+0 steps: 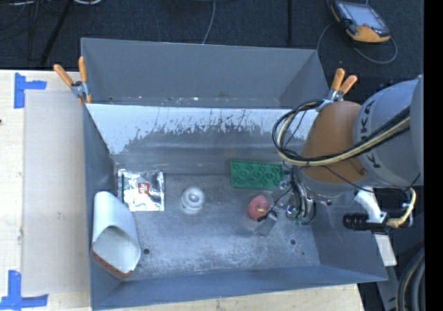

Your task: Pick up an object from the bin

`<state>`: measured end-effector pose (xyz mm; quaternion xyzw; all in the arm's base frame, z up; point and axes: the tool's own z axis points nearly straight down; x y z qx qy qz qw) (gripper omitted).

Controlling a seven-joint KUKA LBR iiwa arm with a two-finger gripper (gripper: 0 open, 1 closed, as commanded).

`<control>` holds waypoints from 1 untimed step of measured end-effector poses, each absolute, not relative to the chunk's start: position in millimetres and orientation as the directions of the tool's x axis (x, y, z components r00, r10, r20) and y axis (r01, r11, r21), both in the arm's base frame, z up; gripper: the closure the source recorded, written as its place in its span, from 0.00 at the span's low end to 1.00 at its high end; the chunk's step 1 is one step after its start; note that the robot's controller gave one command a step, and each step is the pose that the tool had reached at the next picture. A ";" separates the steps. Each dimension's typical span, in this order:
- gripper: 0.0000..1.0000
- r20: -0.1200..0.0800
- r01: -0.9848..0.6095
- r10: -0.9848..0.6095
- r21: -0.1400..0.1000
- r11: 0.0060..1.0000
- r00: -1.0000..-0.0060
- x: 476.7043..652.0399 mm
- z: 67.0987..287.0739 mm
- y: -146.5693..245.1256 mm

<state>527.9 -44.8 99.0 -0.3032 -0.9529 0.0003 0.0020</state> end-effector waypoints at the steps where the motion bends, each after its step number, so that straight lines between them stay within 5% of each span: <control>1: 0.00 0.005 0.623 0.623 -0.002 0.783 -0.783 532.7 67.9 -28.3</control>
Offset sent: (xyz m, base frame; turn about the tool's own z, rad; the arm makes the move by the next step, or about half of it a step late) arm 0.0056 0.0158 -0.0290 0.0578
